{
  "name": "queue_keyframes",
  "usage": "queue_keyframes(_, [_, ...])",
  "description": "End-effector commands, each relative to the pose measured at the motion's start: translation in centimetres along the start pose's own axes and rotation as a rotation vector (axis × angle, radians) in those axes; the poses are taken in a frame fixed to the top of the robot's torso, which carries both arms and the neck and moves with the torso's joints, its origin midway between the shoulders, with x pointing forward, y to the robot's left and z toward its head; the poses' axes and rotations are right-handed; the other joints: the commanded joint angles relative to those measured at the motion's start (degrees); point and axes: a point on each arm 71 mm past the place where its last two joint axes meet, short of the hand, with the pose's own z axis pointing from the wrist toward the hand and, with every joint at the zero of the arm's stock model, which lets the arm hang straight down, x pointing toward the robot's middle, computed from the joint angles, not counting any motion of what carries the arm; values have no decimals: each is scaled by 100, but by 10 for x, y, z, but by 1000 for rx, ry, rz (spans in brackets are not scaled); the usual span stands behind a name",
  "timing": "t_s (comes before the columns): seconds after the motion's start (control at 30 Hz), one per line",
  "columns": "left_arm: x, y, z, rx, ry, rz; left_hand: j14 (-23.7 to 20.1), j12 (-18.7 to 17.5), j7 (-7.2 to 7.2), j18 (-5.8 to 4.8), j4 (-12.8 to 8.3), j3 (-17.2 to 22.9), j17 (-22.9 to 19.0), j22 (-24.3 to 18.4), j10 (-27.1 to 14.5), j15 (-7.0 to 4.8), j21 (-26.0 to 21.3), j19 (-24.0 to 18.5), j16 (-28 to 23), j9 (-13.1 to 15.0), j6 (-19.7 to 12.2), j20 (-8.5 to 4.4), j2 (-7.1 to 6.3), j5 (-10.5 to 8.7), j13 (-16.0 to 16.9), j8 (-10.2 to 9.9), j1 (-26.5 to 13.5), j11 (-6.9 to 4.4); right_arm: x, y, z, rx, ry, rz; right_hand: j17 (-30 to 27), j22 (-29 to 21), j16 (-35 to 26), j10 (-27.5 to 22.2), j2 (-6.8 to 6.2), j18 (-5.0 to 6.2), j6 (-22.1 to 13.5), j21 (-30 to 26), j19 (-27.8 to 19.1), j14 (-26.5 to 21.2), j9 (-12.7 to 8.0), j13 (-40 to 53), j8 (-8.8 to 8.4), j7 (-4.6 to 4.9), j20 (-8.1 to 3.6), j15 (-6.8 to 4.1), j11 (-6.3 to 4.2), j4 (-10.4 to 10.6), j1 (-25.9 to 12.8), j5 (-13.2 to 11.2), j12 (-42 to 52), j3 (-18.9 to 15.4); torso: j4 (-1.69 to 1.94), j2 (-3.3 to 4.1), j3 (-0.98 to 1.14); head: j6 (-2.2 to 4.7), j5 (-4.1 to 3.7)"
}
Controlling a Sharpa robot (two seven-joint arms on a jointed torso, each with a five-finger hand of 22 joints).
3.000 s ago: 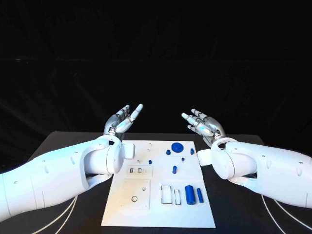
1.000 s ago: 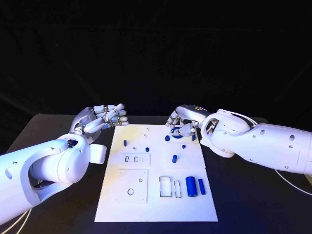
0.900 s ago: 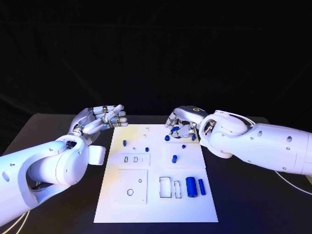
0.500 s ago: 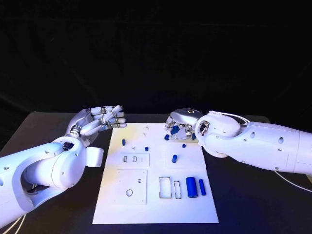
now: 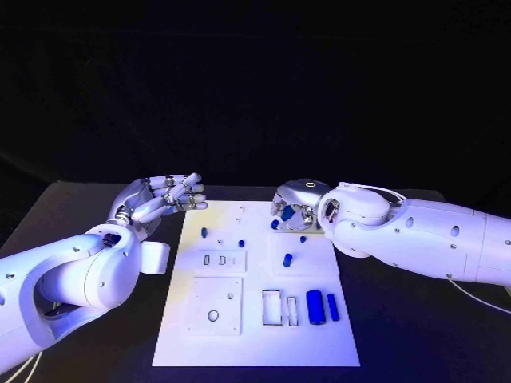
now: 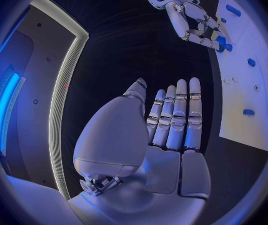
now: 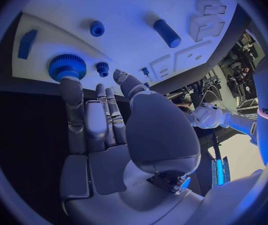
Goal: Assemble the parts on the task board
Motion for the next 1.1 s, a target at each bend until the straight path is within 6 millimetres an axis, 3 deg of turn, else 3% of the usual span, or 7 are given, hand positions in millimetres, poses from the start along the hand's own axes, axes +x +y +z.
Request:
queue_keyframes(0.03, [3,-2,0,7,24,-4,-30,-29,22,61,1,-29,6,-8,31,20,-30,-37,-38,-9,35,-8,-15,-34,-10,-22,35,-5,1,-1,2,2,10,-21,100,113,99,8,18,-83,30,89,51,238,8,-2,8,33,9,56,11,38,22,47,24,17,14,16,-2,-2,2])
queue_keyframes(1.1, [4,-4,-1,5,35,-6,-94,-73,34,60,-4,-34,-2,-22,30,44,-45,-77,-122,-11,31,8,-7,-39,-9,-57,51,8,9,-6,10,16,65,-28,541,817,558,69,-16,-169,131,598,217,266,16,-40,18,42,16,93,19,156,-7,85,71,205,46,51,-9,-54,6])
